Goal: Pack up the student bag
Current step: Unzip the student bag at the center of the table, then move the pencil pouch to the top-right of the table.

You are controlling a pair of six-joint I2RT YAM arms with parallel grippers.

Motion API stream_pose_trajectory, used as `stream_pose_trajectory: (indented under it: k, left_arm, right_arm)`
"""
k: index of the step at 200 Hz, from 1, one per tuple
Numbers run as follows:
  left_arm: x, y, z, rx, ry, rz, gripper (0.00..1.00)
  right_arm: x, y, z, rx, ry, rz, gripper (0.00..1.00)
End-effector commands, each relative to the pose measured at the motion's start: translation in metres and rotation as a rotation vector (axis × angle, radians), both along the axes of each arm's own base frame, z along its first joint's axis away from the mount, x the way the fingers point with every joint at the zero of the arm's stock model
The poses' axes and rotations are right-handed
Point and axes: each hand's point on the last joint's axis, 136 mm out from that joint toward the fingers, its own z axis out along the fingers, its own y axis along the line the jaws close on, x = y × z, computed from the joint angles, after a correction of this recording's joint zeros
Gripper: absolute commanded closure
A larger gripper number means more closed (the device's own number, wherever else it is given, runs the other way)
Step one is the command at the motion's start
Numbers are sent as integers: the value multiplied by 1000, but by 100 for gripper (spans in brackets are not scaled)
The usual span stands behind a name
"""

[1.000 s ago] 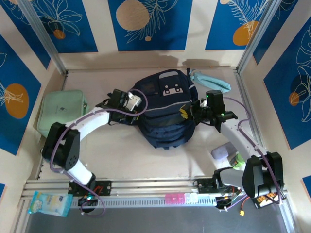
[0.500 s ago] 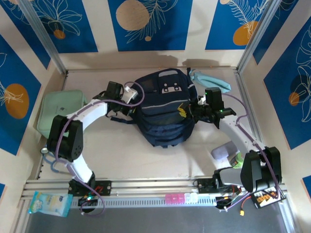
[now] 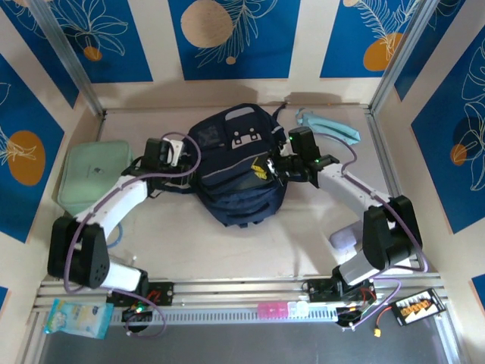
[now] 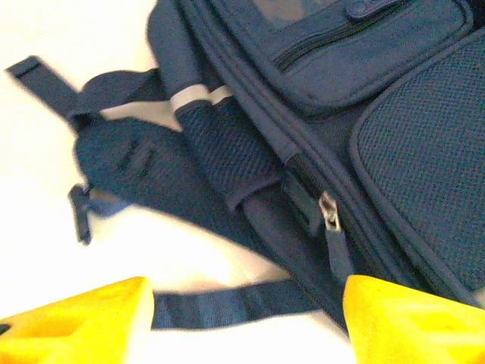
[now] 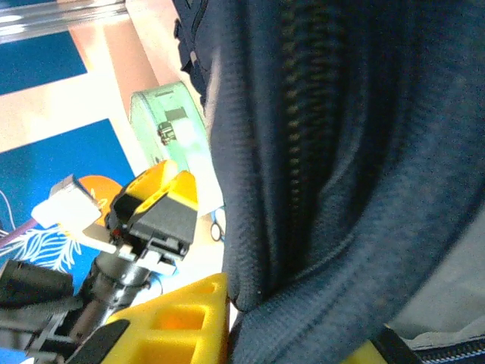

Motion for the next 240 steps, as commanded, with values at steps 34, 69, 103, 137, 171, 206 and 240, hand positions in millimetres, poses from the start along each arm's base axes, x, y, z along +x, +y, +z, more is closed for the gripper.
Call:
stream_pose_trajectory:
  k: [34,69,103,137,171,206,240]
  left_arm:
    - [-38,50,30,64,-36,249,16]
    - [-39,50,70,-9,-172,262,3]
    - [-30,48,99,-97,-278,307,0]
    - [-26,41,114,-127,-306,277,0]
    - [-27,26,121,-165,-298,189,0]
    - [-34,11,119,-217,-262,117,0]
    - [-41,0,110,-276,-215,84,0]
  right_arm:
    - [-1,-38,12,-220,-114,66,42]
    - [-11,-116,21,-445,-174,-19,29]
    - [18,-179,28,-503,-218,-204,28]
    - [91,-224,14,-625,-250,-317,26]
    - [173,-266,-6,-741,-263,-404,8]
    - [246,-290,-17,-787,-307,-440,1]
    - [295,-305,-33,-780,-317,-465,2]
